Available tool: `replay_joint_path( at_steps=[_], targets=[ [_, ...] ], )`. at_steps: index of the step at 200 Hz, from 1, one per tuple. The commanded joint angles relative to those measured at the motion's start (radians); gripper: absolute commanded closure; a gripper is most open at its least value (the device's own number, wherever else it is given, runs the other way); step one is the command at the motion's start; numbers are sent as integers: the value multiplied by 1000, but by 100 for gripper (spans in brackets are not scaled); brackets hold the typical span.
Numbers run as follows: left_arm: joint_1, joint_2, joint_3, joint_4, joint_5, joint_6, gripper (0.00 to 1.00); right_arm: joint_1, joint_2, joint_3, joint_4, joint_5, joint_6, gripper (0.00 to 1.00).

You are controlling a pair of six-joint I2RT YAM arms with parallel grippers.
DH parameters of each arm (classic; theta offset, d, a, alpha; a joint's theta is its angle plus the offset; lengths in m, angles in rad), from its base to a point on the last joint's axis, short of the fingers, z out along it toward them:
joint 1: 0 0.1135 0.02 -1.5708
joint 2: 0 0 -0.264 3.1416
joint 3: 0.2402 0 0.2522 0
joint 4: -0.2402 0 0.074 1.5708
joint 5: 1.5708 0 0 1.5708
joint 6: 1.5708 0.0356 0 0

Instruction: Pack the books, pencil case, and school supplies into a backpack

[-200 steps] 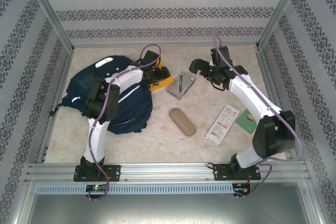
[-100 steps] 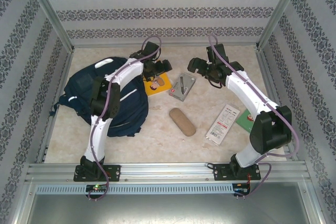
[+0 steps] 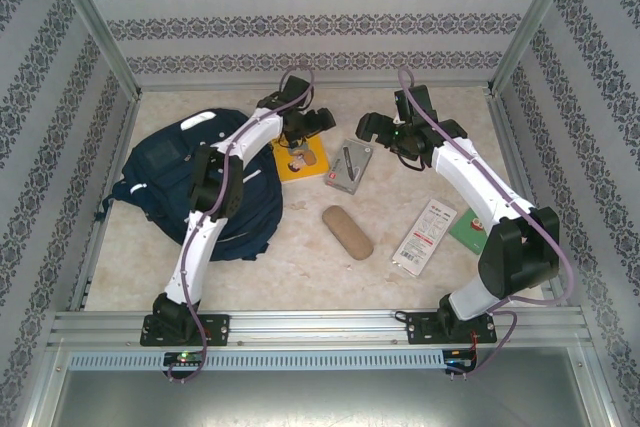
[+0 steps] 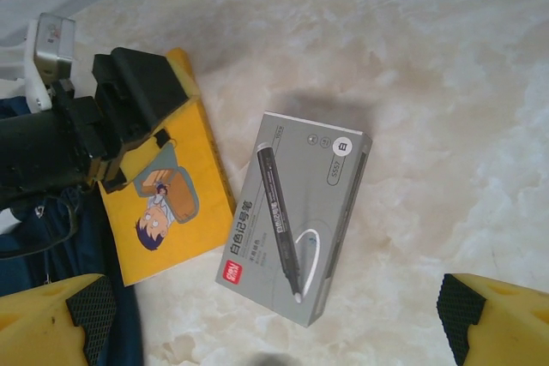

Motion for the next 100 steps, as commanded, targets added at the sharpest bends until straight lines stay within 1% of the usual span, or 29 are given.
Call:
replay_joint_path(
  at_steps=[1,21,59,81,100],
  targets=[
    [-78,-2,-122,-12,83,-55,8,-9,18,21,-14,-18,-28,2],
    [-115,-45,-212,39,101,-88,9,-13,44,38,-19,-19,-30,2],
    [-173,-112,-304,110,101,-161,8,-15,80,62,-17,-42,-34,2],
    [-180,-138,-310,107,78,-177,8,-16,91,69,-18,-51,-35,2],
    [-166,-178,-319,91,47,-162,7,-17,94,63,-12,-60,-36,2]
  ],
)
